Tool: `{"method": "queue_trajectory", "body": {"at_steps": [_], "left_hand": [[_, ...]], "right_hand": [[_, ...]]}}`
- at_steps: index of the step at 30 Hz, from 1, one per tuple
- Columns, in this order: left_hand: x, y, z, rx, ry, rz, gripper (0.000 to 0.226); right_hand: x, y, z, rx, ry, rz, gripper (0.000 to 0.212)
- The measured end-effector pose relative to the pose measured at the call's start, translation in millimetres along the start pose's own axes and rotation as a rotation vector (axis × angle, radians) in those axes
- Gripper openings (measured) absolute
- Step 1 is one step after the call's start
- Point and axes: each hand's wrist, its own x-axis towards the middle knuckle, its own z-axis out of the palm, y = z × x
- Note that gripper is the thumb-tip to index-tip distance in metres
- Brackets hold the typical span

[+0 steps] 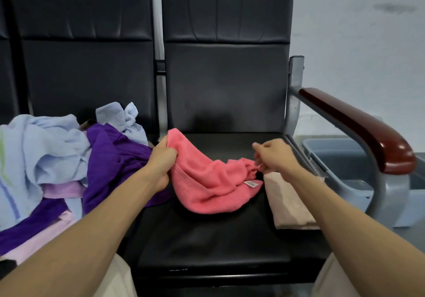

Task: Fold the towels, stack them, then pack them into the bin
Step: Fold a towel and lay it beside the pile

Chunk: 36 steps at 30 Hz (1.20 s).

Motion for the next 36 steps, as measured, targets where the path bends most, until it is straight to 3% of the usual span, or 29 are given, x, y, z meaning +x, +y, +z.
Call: {"method": "queue_trajectory", "body": {"at_steps": [3,7,10,13,19,22,25,29,33,36], "left_hand": [[3.5,-2.2,-0.1,-0.010,0.032,-0.025,0.047],[4.9,-4.6,1.0,-0.053,0.114,-0.111,0.018],[5.2,-7.7,-0.5,-0.017,0.083,-0.106,0.013],[4.8,-10.1,-3.5,0.002,0.012,-0.098,0.024],[0.4,-10.3,-6.4,0.238,-0.066,-0.052,0.021],[5.4,-11.9,-9.2,0.194,-0.002,-0.037,0.019],[5.9,-10.2,-10.2,0.042,0.037,-0.030,0.019],[-3.3,5.0,-8.4,-0.155,0.032,-0.032,0.015],[-5.2,43.3,-14.3,-0.183,0.012,-0.026,0.018],[-12.4,89.7,-24.5,-0.115,-0.029,0.030,0.021]], "right_hand": [[-10.6,-0.7,24.7,-0.102,-0.271,0.109,0.038],[-19.0,2.7,45.5,-0.492,-0.139,-0.023,0.043],[-21.4,5.6,44.5,-0.629,-0.203,-0.058,0.033],[-13.8,19.2,42.2,-0.438,-0.076,0.047,0.006],[2.4,2.4,40.8,0.189,0.041,0.030,0.019],[12.8,-6.1,31.9,0.397,0.140,0.037,0.039],[8.4,-11.1,24.2,0.463,0.257,0.082,0.038],[3.4,-21.9,13.7,0.475,0.233,0.058,0.040],[-4.4,-69.6,-21.4,0.837,0.097,0.021,0.031],[-9.7,-107.5,-59.7,0.943,0.083,-0.016,0.027]]}}
